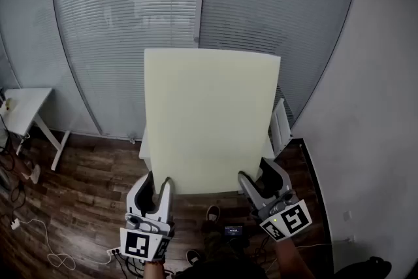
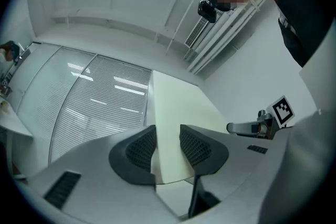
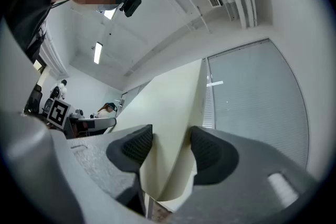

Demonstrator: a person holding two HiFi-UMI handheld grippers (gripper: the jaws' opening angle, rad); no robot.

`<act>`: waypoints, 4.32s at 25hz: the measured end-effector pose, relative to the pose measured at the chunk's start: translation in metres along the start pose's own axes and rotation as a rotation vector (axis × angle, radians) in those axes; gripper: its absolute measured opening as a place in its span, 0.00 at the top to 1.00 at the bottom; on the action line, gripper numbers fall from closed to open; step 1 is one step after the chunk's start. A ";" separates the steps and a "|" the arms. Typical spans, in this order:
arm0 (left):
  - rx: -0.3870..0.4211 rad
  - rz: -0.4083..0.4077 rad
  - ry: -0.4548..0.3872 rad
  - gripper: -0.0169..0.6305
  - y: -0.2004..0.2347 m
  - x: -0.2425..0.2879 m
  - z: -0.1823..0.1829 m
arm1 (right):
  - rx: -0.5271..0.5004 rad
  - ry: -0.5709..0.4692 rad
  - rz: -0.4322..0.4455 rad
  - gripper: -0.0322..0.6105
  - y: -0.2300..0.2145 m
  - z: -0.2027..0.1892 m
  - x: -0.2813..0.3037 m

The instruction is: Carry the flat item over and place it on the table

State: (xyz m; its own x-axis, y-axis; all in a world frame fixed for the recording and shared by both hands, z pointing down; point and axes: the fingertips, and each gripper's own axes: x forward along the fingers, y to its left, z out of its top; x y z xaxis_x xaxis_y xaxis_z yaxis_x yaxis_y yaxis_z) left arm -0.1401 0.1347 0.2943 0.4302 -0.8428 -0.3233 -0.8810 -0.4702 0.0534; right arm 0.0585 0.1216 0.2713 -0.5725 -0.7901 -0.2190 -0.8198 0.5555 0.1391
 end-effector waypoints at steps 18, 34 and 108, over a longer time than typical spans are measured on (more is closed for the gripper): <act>-0.023 -0.012 -0.018 0.76 0.000 0.021 -0.028 | 0.040 0.013 -0.009 0.59 -0.022 -0.032 -0.004; -0.048 0.003 0.100 0.76 0.009 0.041 -0.088 | 0.084 0.064 -0.020 0.59 -0.048 -0.080 0.006; -0.068 0.055 0.217 0.76 0.183 0.381 -0.222 | 0.215 0.122 -0.030 0.59 -0.289 -0.214 0.313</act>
State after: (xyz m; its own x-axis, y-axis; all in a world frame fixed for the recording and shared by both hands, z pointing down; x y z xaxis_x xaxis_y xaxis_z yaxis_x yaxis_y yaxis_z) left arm -0.0941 -0.3304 0.3904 0.4207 -0.9007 -0.1082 -0.8920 -0.4324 0.1316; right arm 0.1134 -0.3414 0.3693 -0.5561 -0.8250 -0.1003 -0.8223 0.5637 -0.0774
